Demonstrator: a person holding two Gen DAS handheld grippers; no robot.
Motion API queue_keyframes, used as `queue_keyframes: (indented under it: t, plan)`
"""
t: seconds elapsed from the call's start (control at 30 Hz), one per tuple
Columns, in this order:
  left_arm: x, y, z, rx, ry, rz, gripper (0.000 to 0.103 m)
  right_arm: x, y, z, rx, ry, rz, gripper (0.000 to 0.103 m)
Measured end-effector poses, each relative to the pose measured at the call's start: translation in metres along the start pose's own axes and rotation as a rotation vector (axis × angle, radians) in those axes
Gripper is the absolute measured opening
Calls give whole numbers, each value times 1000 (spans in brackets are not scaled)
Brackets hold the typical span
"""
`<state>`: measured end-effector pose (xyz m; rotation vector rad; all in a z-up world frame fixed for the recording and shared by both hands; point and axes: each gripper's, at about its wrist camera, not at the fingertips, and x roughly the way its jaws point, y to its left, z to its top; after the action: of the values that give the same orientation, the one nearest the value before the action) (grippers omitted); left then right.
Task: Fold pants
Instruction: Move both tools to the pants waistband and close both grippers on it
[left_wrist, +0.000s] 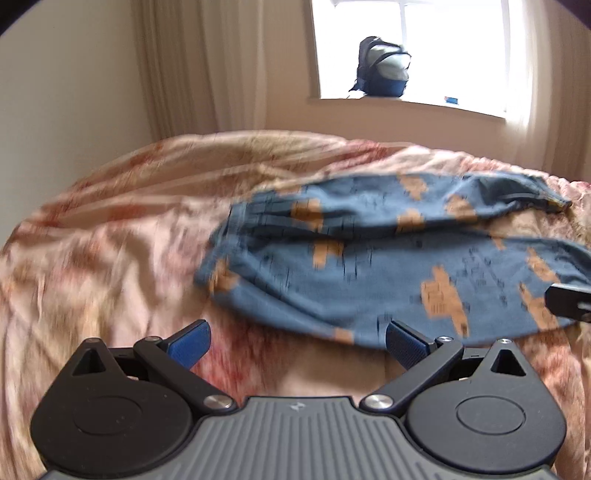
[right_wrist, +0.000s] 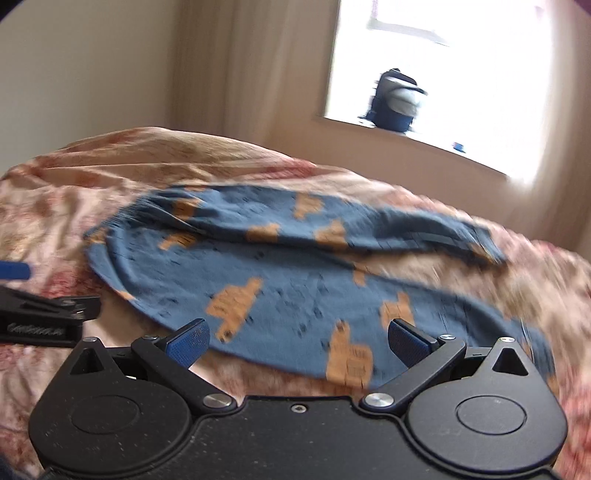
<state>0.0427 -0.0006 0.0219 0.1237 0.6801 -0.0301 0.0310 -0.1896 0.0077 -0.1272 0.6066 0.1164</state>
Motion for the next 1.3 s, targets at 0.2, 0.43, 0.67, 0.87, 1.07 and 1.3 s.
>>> queue_keyframes:
  t: [0.2,0.43,0.67,0.87,1.07,1.3]
  plan:
    - [29,13,63,-24,21,49,103,6,-19,84,-309,61,345,103]
    - [77,23,118,-31,-11,81,103,77,-36,141,-177,144,643,103]
    - [149,22,144,-31,44,43,103,145,-49,150,-311,130,811,103]
    - [198,31,171,123,5,-99,103,201,-82,158,-390,79,651,103]
    - [246,41,189,360,89,-223,103,275,-124,161,-270,168,525,102]
    - [303,62,200,431,193,-216,102,327,-146,157,-275,203,387,95]
